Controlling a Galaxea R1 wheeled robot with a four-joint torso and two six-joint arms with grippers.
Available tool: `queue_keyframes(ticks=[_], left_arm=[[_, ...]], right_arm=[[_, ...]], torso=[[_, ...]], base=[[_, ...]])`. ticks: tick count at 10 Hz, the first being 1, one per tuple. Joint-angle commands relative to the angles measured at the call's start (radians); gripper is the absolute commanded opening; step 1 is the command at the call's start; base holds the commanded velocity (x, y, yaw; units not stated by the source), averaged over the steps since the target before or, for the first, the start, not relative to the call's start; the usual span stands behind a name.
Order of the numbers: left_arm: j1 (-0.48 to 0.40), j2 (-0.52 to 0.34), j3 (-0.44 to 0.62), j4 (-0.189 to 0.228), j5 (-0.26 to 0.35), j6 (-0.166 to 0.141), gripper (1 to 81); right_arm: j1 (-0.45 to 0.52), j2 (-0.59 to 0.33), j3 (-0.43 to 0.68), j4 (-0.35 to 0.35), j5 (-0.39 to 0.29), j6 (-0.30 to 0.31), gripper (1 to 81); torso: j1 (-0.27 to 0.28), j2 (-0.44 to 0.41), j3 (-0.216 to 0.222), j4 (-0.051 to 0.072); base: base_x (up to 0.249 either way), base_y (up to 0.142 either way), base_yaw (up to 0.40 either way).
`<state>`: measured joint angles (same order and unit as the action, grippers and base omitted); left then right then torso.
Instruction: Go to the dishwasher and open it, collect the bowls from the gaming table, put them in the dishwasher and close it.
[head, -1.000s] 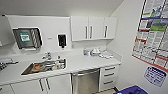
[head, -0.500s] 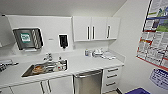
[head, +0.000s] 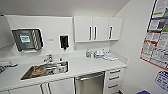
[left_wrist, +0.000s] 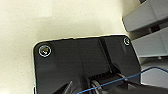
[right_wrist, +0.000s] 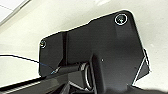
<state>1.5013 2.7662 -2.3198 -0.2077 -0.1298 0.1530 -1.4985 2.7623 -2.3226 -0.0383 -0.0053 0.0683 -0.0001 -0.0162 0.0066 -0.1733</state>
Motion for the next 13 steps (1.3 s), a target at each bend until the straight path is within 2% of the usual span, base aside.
queue_keyframes(ticks=[1,13], left_arm=[[-0.051,-0.009,0.011,0.007,0.055,-0.001,81.1],[-0.051,-0.011,0.007,0.007,0.055,-0.001,81.1]], right_arm=[[0.054,-0.024,0.011,-0.009,-0.051,-0.002,81.1],[0.062,-0.011,0.002,0.005,-0.044,0.001,81.1]], torso=[[0.000,0.000,0.000,0.000],[0.000,0.000,0.000,0.000]], base=[[0.116,0.000,0.000],[0.117,0.000,0.000]])
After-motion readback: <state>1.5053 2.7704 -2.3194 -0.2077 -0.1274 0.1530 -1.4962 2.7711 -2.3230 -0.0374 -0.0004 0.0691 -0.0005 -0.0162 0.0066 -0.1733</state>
